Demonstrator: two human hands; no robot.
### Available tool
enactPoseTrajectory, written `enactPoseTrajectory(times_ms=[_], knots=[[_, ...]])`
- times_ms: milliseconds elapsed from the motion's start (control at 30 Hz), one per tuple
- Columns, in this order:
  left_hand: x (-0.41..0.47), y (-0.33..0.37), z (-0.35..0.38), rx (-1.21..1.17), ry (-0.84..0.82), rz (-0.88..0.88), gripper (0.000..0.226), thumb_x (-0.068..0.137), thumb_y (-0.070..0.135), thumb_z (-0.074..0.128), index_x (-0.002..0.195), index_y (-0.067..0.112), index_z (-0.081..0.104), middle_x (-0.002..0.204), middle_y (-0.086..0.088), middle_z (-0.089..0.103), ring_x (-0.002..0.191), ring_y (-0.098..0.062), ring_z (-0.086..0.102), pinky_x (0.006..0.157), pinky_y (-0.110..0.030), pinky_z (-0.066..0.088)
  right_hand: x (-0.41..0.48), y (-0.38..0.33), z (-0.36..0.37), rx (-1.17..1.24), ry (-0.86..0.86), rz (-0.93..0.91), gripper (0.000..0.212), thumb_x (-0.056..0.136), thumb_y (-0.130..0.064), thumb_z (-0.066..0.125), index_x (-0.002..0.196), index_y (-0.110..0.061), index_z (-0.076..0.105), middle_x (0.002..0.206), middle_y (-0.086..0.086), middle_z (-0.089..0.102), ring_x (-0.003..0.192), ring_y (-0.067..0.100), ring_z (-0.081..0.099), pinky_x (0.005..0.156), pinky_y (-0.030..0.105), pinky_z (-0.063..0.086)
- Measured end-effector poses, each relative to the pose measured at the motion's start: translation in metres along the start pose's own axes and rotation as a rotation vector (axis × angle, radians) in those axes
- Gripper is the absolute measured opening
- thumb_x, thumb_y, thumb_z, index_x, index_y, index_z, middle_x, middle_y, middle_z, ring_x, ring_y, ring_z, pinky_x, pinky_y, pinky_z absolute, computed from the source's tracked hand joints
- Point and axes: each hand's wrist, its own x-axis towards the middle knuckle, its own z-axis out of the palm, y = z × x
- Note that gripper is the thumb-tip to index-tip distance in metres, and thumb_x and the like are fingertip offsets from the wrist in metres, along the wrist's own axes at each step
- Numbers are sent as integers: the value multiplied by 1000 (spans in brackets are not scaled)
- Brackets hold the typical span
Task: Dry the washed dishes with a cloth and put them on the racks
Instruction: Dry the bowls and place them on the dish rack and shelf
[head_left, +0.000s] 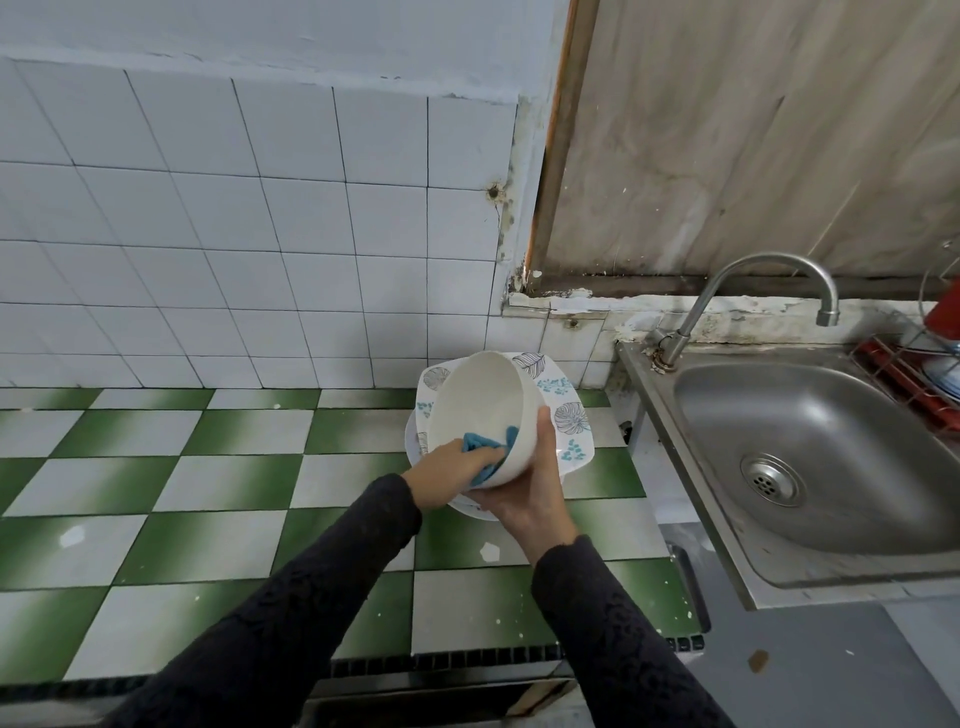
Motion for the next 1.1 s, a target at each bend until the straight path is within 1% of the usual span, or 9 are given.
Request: enactPoseTrajectory(times_ms=[133,300,400,500,600,700,800,967,1100], knots=[[-7,4,5,-181,-15,64,40,73,35,67,111,20,64,116,-8,67,113,-25,60,105,-38,47,1,2,-2,8,-38,4,89,75,-73,69,146,-23,50,136,23,61,122,44,61,94,62,51],[-14,0,8,429,98,324,30,90,39,65,116,24,65,104,7,69,96,-12,62,89,-33,52,5,-7,-2,-31,-27,-29,90,75,-73,70,147,-23,49,136,19,62,123,40,61,104,63,46],[-16,-5,9,479,284,469,20,90,44,58,104,30,61,91,12,66,83,-9,61,77,-31,53,6,-16,1,-25,-82,18,99,71,-74,73,149,-19,47,142,22,57,128,43,57,105,64,45],[-21,0,12,102,422,526,11,95,30,64,104,32,60,96,11,66,90,-6,62,76,-18,51,4,-23,3,19,-8,35,93,74,-75,68,143,-14,53,141,27,53,121,51,58,90,64,53],[-27,11,3,-505,380,407,24,93,23,59,117,21,58,110,2,71,105,-17,67,81,-31,58,2,-23,-4,34,93,70,89,80,-75,62,141,-12,50,140,28,52,121,54,55,85,68,53],[-26,10,-11,-922,290,236,24,99,23,49,123,21,55,107,3,75,98,-18,71,71,-37,61,-5,-13,-10,34,116,123,81,91,-69,51,140,-5,46,140,27,54,124,50,54,92,65,50],[-26,1,-17,-940,315,156,19,102,22,44,116,21,57,100,4,76,90,-15,73,64,-31,59,-16,-9,-8,110,126,67,64,98,-58,48,130,-2,54,123,20,69,119,38,61,91,53,52],[-31,-14,-28,-1024,351,-6,49,91,36,57,132,11,51,136,2,57,81,-14,68,58,-23,56,-24,-15,-4,173,50,-42,27,100,-21,49,120,-8,63,104,12,76,92,25,75,84,41,59],[-32,-15,-16,-946,527,-18,23,100,30,53,109,11,60,98,-3,69,68,-11,71,53,-24,55,-32,-21,5,165,-51,-143,29,90,-7,53,116,-12,67,106,7,77,90,20,76,83,38,60]])
